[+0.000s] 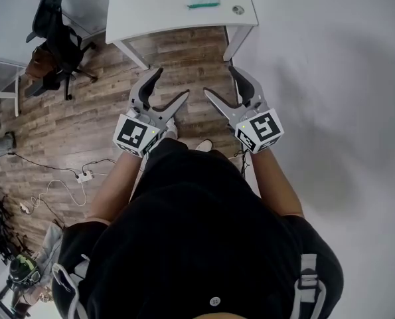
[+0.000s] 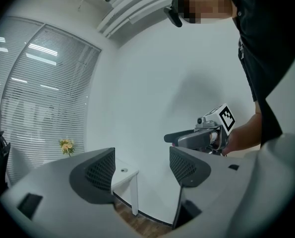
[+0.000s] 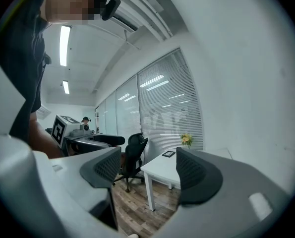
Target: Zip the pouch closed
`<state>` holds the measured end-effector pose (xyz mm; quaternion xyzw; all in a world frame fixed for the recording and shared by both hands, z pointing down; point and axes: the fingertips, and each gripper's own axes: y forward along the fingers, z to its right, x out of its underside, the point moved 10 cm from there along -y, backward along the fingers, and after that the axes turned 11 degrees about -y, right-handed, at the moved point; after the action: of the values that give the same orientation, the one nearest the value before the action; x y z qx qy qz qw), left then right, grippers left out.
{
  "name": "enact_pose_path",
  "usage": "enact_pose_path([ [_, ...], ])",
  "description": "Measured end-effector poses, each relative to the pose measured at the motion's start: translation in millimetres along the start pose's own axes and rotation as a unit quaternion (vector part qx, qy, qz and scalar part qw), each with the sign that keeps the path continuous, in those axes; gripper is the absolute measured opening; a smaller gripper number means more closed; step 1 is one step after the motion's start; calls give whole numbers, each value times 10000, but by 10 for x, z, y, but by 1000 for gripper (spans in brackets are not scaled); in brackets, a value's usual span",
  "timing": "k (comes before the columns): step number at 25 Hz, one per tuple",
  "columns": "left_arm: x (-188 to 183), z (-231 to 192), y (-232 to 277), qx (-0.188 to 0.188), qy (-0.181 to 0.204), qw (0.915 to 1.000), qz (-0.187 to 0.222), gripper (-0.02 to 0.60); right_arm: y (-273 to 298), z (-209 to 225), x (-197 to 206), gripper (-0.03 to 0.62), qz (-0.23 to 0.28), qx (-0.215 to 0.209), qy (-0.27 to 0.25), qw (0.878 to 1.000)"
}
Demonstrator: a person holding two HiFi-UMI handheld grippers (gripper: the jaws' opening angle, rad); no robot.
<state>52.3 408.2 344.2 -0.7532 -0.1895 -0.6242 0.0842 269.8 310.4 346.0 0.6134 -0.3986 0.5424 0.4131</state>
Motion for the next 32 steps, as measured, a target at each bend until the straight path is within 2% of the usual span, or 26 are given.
enact_pose_path([
  [11,-293,-1061,221,271,-58,9996,66,325,1028,188,-110,351,-217,149,-60,9996],
  [21,-399,-2111,258,715,-207,9972,33,325,1962,216,-161,351,-366,551,-59,9978],
  [25,-419,-2385,325,843,-239,9962,-27,325,2165,256,-187,351,-432,709,-66,9965],
  [32,-457,-2632,575,945,-291,9951,-18,325,2343,460,-130,351,-491,916,-48,9946],
])
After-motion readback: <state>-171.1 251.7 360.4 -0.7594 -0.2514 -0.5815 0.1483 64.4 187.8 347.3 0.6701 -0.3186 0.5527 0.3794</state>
